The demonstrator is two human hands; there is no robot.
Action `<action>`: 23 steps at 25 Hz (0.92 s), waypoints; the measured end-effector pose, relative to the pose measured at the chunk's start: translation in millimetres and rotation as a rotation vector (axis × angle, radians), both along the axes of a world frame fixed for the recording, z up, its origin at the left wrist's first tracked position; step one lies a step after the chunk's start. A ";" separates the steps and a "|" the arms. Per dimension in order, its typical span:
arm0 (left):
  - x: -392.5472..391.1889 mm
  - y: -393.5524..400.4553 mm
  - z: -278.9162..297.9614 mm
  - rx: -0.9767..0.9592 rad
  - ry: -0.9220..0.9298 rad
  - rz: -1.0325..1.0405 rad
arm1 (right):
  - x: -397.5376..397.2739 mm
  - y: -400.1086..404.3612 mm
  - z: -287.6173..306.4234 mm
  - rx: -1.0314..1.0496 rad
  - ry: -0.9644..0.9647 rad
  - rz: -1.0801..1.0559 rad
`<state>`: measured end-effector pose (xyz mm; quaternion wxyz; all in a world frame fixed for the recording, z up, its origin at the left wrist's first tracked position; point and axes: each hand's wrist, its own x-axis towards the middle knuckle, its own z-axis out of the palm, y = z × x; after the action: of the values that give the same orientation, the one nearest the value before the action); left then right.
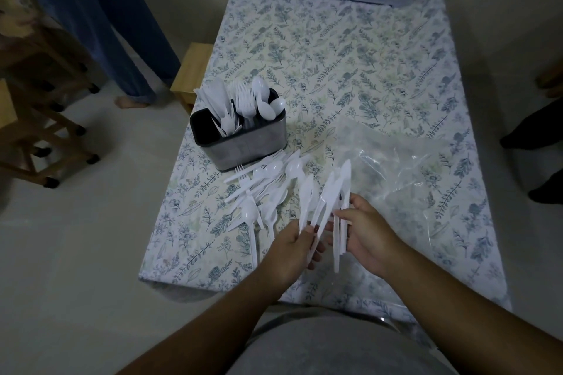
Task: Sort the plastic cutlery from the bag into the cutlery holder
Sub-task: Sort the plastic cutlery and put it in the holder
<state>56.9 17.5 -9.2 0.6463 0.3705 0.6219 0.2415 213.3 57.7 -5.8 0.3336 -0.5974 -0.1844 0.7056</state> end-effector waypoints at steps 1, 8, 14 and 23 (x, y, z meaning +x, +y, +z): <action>0.4 0.0 0.2 0.012 0.021 -0.012 | 0.2 -0.4 0.0 -0.003 0.022 -0.022; 4.2 -2.0 4.9 0.021 -0.051 -0.021 | -7.2 -11.4 1.4 0.010 0.073 0.099; 4.8 -1.5 4.4 -0.088 -0.194 0.104 | -6.4 -9.8 -8.6 -0.053 -0.009 -0.058; -1.9 -0.1 2.3 -0.087 -0.193 0.089 | -8.0 -4.9 0.4 -0.155 0.005 -0.073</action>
<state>54.9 17.4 -6.9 0.7073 0.2889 0.5825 0.2773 205.4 52.7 -5.4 0.3122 -0.6260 -0.1066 0.7066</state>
